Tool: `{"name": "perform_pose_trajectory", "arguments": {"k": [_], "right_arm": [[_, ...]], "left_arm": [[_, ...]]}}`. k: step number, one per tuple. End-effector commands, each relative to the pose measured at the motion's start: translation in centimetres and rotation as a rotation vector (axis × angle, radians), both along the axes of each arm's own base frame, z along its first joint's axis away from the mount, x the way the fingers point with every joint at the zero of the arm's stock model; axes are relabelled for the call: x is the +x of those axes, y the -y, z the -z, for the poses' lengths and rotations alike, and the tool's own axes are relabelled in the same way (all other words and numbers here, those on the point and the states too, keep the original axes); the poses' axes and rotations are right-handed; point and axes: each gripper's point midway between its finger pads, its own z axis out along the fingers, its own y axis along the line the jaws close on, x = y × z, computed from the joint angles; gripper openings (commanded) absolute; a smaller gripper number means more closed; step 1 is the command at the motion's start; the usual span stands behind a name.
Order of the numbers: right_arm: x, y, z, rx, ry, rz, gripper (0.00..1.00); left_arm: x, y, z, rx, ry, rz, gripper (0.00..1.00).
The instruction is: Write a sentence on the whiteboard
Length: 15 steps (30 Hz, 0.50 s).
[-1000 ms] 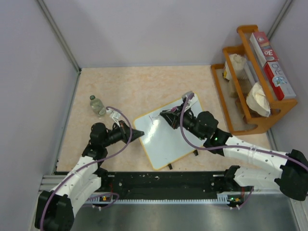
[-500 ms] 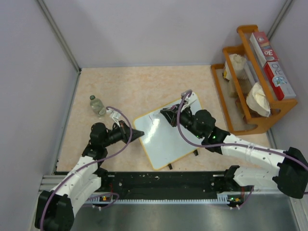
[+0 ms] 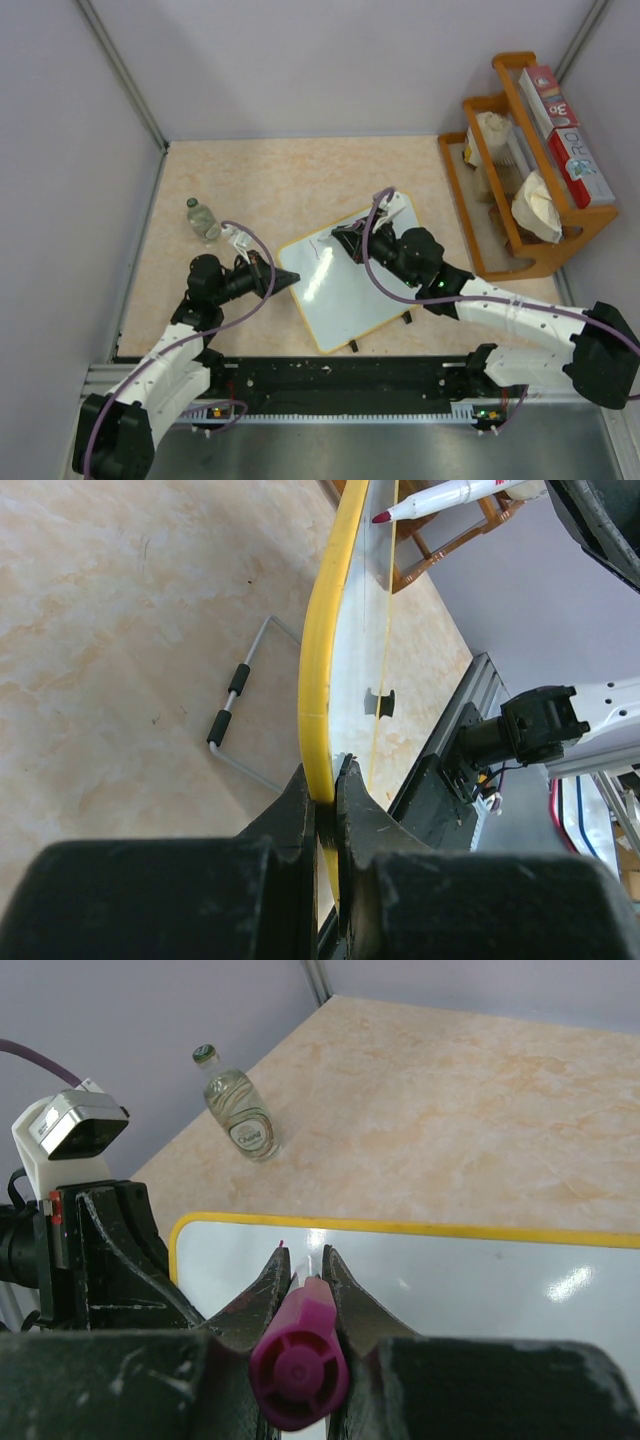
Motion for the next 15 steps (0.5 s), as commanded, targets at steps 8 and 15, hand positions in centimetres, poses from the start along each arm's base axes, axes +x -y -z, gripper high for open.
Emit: {"name": "perform_pose_trajectory", "arguments": {"k": [8, 15], "right_arm": [[0.8, -0.4, -0.8, 0.034, 0.005, 0.014, 0.00], [0.1, -0.3, 1.1, 0.010, -0.031, -0.010, 0.00]], "left_arm": [[0.0, -0.9, 3.4, 0.151, 0.062, 0.014, 0.00], [0.1, -0.9, 3.4, 0.150, 0.062, 0.016, 0.00]]}}
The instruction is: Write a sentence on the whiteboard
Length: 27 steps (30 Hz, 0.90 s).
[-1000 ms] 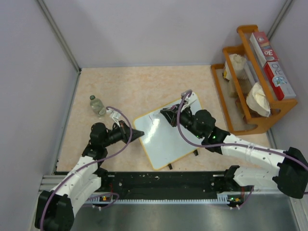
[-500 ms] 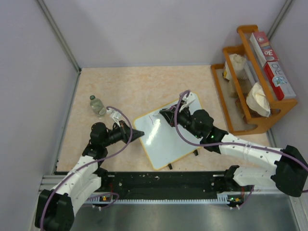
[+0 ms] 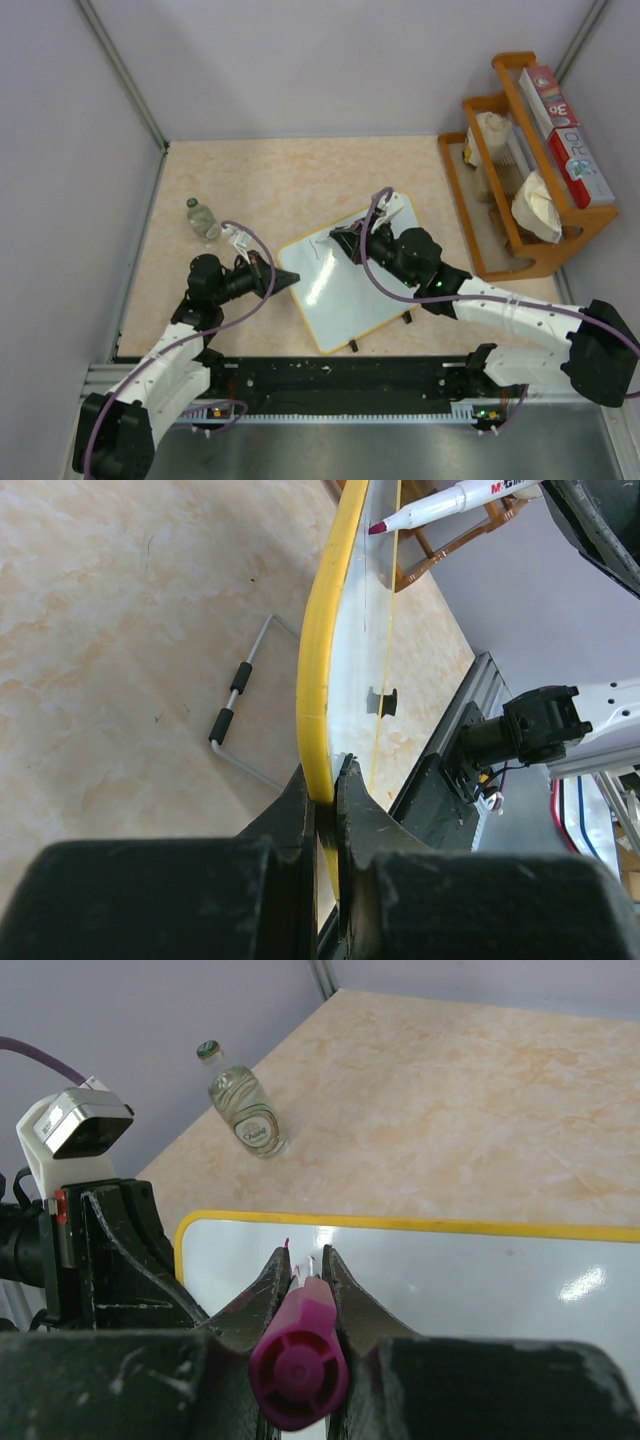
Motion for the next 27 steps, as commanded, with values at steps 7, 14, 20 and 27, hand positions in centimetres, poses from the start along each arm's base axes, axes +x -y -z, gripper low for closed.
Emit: {"name": "perform_pose_trajectory", "arguments": {"k": [7, 14, 20, 27], "right_arm": [[-0.6, 0.4, 1.5, -0.001, -0.032, -0.017, 0.00], [-1.0, 0.5, 2.0, -0.005, -0.046, -0.029, 0.00], [-0.8, 0.9, 2.5, -0.014, -0.056, -0.007, 0.00], [-0.8, 1.5, 2.9, -0.028, -0.063, 0.018, 0.00]], "left_arm": [[0.0, -0.9, 3.2, 0.146, 0.065, 0.018, 0.00], [0.0, -0.9, 3.2, 0.146, 0.065, 0.018, 0.00], [0.0, -0.9, 3.2, 0.147, 0.065, 0.018, 0.00], [0.0, -0.9, 3.2, 0.148, 0.065, 0.015, 0.00]]}}
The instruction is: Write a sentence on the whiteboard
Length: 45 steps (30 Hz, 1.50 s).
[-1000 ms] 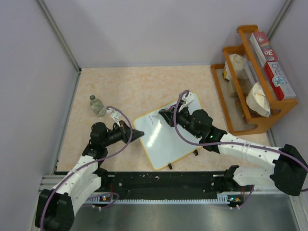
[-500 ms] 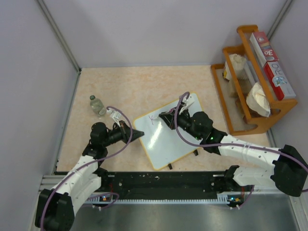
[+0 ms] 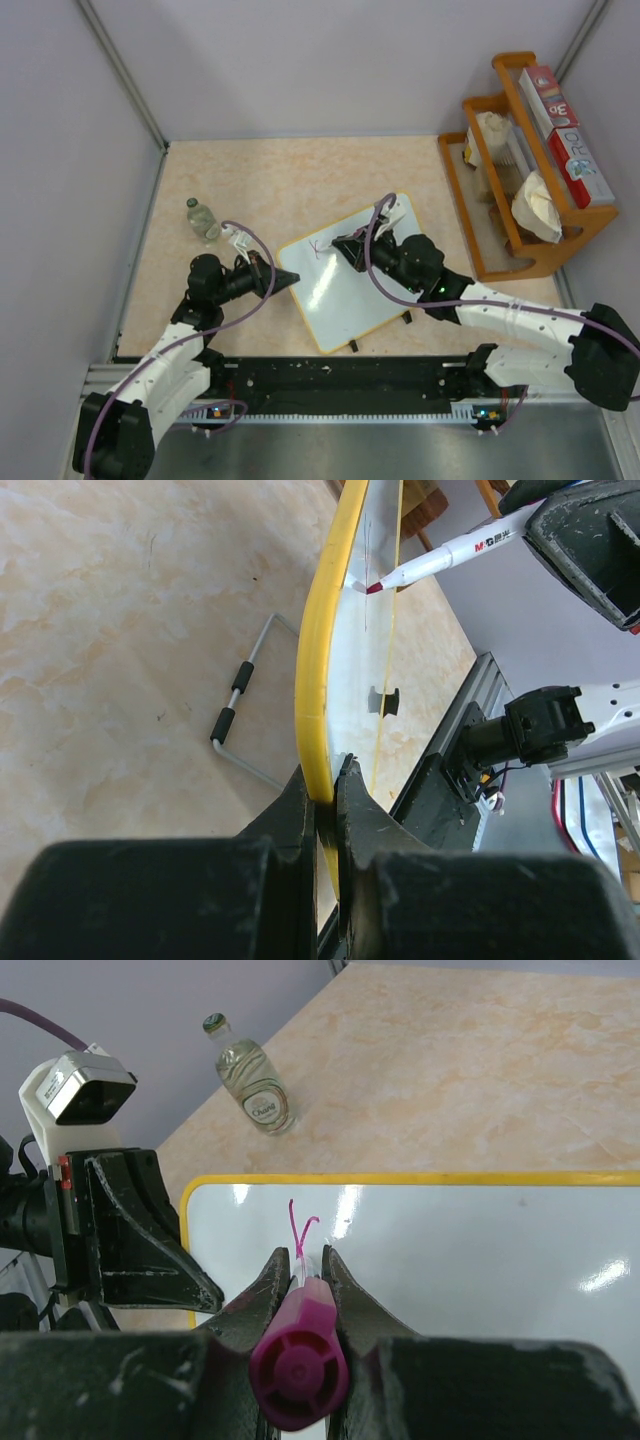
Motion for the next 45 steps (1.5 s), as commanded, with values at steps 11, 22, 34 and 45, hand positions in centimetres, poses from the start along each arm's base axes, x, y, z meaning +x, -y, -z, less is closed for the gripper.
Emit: {"name": "perform_pose_trajectory", "arguments": {"k": [11, 22, 34, 45], "right_arm": [[0.5, 2.3, 1.5, -0.046, -0.022, 0.073, 0.00], [-0.4, 2.2, -2.2, 0.043, 0.032, 0.030, 0.00], [0.9, 1.8, -5.1, 0.058, 0.085, 0.047, 0.00], [1.0, 1.0, -3.2, 0.034, 0.042, 0.024, 0.00]], "left_arm": [[0.1, -0.9, 3.1, 0.148, 0.068, 0.016, 0.00], [0.1, -0.9, 3.1, 0.148, 0.066, 0.016, 0.00], [0.0, -0.9, 3.1, 0.147, 0.067, 0.017, 0.00], [0.0, -0.8, 3.1, 0.146, 0.067, 0.023, 0.00]]}}
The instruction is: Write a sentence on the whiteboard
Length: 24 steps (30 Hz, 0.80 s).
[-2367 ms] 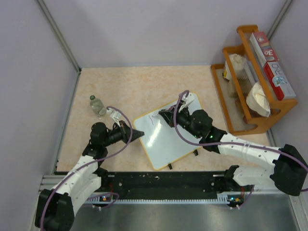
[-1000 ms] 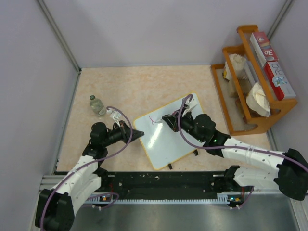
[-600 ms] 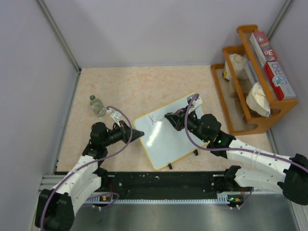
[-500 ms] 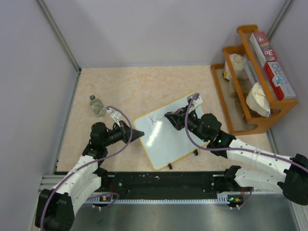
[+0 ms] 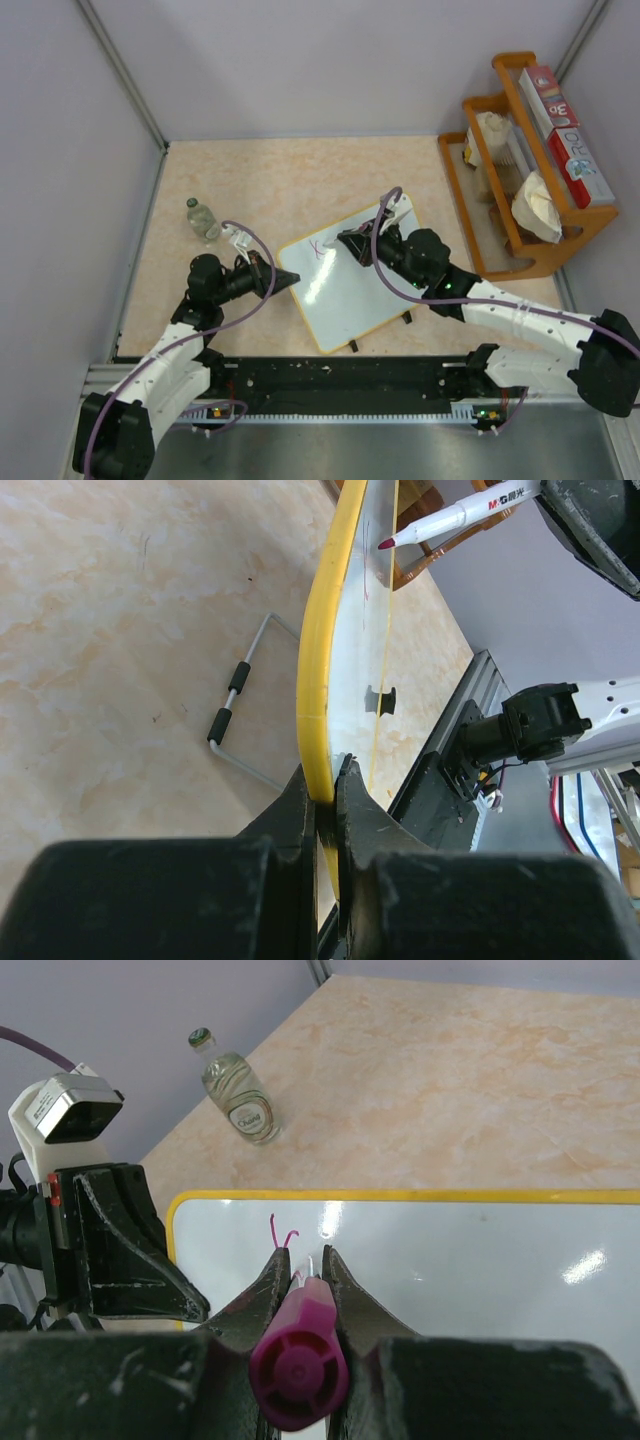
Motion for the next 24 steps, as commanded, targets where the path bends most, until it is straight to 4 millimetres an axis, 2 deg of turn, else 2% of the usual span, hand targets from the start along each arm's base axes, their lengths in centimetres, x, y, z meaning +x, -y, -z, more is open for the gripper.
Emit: {"name": "perform_pose_trajectory", "arguments": {"k": [1, 11, 24], "right_arm": [[0.3, -0.2, -1.7, 0.043, 0.025, -0.004, 0.00], [0.2, 0.2, 0.2, 0.020, -0.008, 0.003, 0.00], [0.8, 0.7, 1.0, 0.002, -0.028, 0.045, 0.00]], "left_arm": [[0.1, -0.9, 3.2, 0.147, 0.062, 0.014, 0.00], [0.1, -0.9, 3.2, 0.147, 0.062, 0.017, 0.00], [0.0, -0.8, 3.3, 0.147, 0.059, 0.021, 0.00]]}}
